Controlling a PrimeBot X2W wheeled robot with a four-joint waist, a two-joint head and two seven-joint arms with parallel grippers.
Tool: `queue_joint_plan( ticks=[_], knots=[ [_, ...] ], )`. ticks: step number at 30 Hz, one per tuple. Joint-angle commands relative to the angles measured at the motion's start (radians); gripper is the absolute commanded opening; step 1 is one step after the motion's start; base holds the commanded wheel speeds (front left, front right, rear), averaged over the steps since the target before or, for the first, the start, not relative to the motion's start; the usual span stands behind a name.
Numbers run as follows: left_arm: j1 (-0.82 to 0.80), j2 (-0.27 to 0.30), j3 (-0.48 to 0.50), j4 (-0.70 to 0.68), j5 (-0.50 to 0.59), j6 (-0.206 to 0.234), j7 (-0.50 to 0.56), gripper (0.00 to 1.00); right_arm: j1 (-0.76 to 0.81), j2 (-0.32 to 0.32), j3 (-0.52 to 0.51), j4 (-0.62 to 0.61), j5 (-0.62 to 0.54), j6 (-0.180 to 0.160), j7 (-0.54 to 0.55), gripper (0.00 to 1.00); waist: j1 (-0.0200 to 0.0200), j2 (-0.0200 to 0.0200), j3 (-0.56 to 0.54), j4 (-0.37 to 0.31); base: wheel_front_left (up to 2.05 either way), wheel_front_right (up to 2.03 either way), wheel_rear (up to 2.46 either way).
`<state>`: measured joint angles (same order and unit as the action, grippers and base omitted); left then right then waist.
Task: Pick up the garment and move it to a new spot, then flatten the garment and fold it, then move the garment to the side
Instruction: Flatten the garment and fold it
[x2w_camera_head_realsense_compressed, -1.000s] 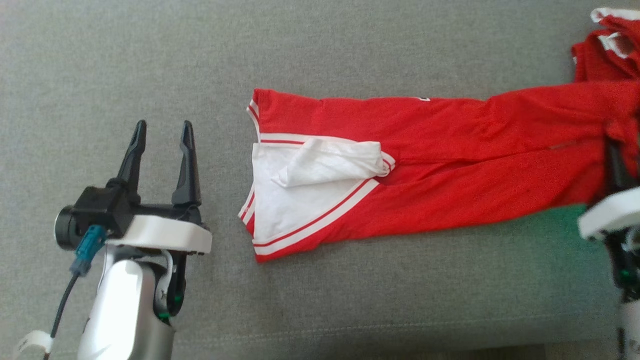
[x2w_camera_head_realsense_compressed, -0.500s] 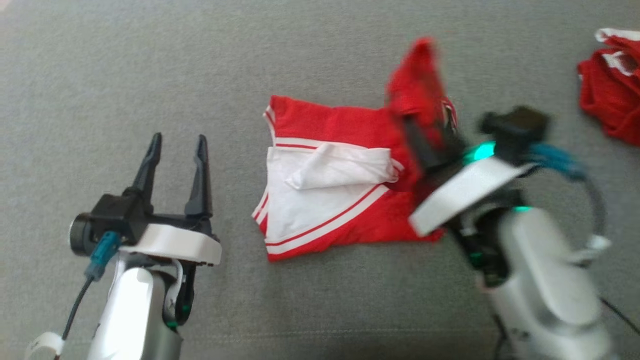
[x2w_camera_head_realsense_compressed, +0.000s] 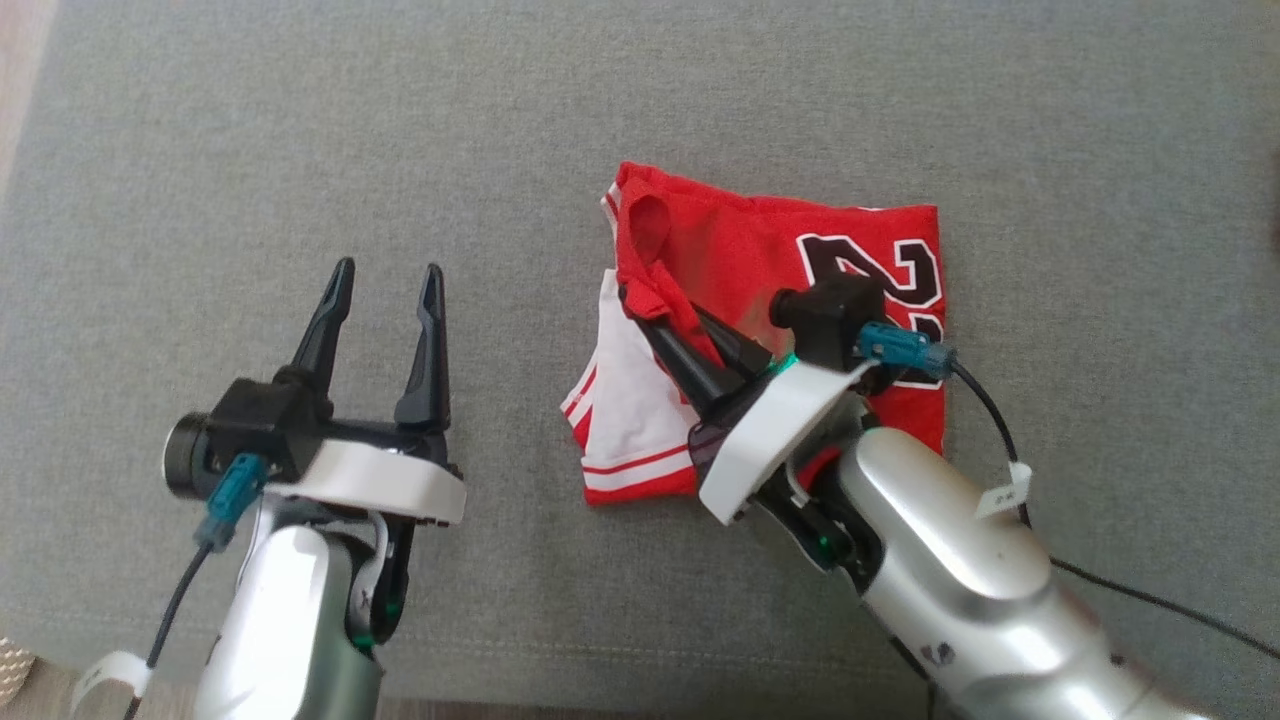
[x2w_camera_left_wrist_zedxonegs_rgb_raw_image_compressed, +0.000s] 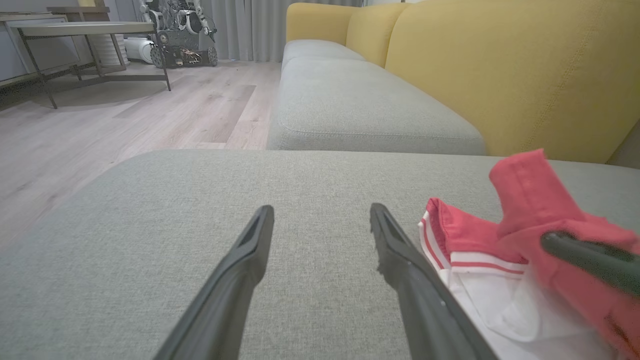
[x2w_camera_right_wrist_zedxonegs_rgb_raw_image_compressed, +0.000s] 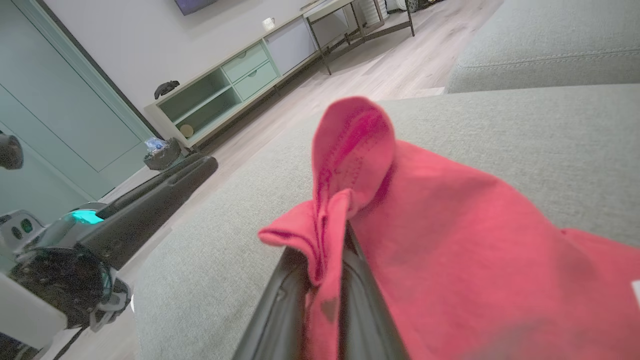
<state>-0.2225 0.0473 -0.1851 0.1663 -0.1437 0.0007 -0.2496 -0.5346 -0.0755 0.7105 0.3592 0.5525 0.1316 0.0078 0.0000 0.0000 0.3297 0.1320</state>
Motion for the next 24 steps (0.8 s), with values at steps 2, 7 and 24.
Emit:
queue_joint_plan(
  ticks=[2,7,24],
  knots=[
    [-0.04,0.004,0.021,-0.028,-0.005,0.006,-0.012,1.0,-0.048,0.025,0.042,0.019,0.03,-0.001,-0.036,0.0,0.0,0.0,0.01,0.007,0.0,0.0,0.0],
    [-0.047,0.004,0.013,-0.027,-0.008,0.009,-0.012,1.0,-0.088,0.025,0.081,0.09,0.064,-0.001,-0.089,1.0,0.0,0.0,0.019,0.005,0.0,0.0,0.0],
    [-0.031,0.004,0.054,-0.027,0.007,0.011,-0.012,1.0,-0.085,-0.027,-0.207,0.024,-0.062,-0.001,-0.264,1.0,0.0,0.0,-0.006,-0.084,0.0,0.0,0.0]
  ],
)
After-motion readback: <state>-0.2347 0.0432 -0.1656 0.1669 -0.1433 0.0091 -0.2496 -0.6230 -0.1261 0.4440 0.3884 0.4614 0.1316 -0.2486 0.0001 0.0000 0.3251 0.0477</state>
